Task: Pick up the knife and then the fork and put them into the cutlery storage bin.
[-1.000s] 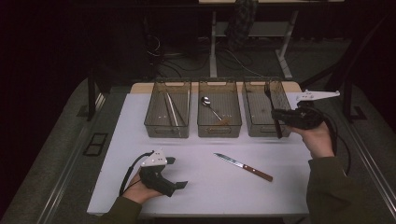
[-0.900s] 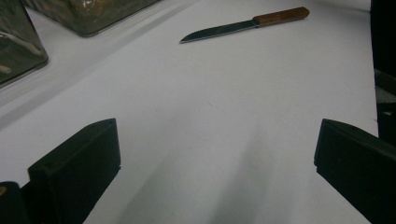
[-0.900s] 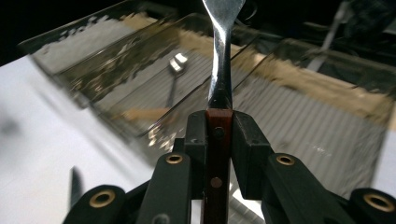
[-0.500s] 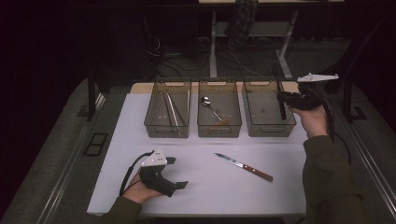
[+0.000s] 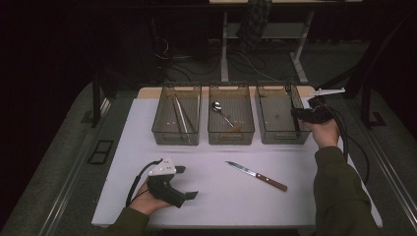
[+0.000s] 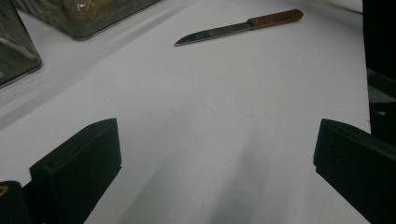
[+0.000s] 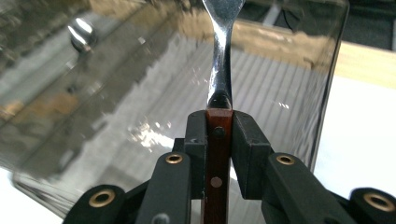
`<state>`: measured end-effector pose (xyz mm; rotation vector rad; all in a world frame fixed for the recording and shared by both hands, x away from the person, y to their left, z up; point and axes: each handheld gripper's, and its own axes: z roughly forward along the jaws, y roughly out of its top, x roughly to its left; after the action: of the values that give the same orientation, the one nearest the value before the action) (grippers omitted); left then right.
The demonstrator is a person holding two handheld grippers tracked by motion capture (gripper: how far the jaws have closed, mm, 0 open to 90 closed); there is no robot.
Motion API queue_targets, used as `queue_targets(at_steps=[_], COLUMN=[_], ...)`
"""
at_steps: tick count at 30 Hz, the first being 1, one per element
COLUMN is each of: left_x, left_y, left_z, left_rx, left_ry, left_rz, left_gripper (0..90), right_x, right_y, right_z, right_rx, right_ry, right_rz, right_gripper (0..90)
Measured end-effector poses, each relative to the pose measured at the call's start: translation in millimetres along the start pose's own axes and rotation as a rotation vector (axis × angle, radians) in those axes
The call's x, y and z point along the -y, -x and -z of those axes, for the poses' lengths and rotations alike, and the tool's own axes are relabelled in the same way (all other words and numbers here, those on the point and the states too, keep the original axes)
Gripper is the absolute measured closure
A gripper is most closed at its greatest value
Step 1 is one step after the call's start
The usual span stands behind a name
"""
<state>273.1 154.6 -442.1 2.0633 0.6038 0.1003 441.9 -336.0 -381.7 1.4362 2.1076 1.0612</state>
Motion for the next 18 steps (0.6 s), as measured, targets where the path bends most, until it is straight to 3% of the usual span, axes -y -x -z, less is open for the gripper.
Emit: queue_targets(at_steps=[2, 3, 5, 14, 18], left_x=[-0.1, -0.1, -0.1, -0.6, -0.8], left_y=[0.3, 0.2, 0.0, 0.9, 0.9], left_z=[-0.1, -0.1, -0.1, -0.2, -0.2], left_rx=[0.001, 0.001, 0.002, 0.002, 0.002], left_ry=[0.001, 0.002, 0.001, 0.001, 0.001], left_rz=[-0.001, 0.000, 0.000, -0.003, -0.005], left_gripper=[0.0, 0.0, 0.0, 0.0, 0.0], right_x=[2.9, 3.6, 2.7, -1.4, 2.4], right_y=[0.2, 0.1, 0.0, -7.3, -17.5], right_z=[-3.9, -5.0, -1.9, 22.2, 32.2], right_rx=[0.023, 0.022, 0.032, -0.075, -0.124], right_ry=[-0.035, -0.038, -0.010, 0.092, 0.099], right_rz=[0.006, 0.011, 0.008, -0.010, 0.010], right_gripper=[73.3, 63.7, 57.0, 44.1, 40.5])
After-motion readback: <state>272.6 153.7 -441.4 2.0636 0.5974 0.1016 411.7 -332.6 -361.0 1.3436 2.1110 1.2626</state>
